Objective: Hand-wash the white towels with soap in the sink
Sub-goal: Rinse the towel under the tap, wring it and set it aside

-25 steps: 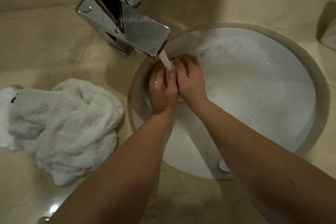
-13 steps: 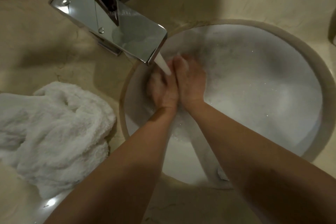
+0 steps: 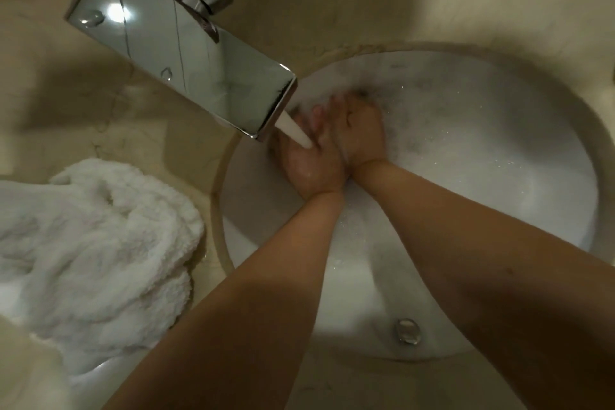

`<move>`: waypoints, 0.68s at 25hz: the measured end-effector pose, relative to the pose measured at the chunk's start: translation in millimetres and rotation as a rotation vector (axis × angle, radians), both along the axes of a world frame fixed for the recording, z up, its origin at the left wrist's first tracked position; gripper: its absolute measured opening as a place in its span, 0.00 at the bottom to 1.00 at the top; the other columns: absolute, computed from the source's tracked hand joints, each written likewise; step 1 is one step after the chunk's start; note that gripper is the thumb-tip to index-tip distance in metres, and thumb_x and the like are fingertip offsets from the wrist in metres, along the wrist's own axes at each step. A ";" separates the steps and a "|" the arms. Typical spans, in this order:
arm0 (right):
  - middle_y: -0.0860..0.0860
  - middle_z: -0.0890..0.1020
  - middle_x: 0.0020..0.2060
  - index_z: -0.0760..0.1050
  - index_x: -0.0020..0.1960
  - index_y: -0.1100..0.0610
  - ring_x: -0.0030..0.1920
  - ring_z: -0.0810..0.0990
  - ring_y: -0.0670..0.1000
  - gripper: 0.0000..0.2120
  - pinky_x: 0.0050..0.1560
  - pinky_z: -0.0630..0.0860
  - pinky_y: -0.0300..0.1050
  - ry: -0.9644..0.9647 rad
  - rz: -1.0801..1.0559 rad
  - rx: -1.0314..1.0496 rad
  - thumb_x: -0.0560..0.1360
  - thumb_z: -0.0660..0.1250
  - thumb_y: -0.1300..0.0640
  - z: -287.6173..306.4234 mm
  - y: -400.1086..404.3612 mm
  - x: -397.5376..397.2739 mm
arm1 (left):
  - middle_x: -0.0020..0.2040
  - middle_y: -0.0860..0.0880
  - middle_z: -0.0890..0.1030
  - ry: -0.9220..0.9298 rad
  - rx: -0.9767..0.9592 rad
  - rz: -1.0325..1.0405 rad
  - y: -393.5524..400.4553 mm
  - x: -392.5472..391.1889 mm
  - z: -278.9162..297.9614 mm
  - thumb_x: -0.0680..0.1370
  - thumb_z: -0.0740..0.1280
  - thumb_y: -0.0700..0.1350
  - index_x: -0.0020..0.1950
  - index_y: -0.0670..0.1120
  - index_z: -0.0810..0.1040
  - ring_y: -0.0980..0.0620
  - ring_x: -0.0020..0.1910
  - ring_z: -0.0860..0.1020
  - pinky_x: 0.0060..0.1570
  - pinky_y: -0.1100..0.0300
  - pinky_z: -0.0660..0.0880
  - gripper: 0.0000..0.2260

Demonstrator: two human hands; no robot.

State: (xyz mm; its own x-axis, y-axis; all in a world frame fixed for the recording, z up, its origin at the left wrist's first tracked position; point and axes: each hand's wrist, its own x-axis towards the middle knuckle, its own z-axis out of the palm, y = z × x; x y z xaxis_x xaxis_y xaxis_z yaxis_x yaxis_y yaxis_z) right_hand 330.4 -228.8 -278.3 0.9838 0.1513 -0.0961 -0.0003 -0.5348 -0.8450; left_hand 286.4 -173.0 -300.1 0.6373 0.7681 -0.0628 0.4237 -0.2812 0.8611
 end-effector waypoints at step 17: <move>0.56 0.71 0.61 0.74 0.63 0.57 0.56 0.75 0.56 0.15 0.57 0.69 0.42 0.266 0.037 0.019 0.83 0.57 0.51 29.4 -7.0 -29.6 | 0.57 0.45 0.83 0.276 -0.756 0.371 5.8 -21.8 54.1 0.67 0.78 0.60 0.59 0.42 0.80 0.46 0.57 0.81 0.58 0.53 0.78 0.29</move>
State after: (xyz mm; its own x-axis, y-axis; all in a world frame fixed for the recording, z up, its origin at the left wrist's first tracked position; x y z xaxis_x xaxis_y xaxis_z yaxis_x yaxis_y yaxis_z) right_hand 300.8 -235.8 -248.9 0.9181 0.1913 -0.3471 -0.2042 -0.5224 -0.8279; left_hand 264.6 -167.2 -245.9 0.2423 0.6132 -0.7518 0.5947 0.5184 0.6145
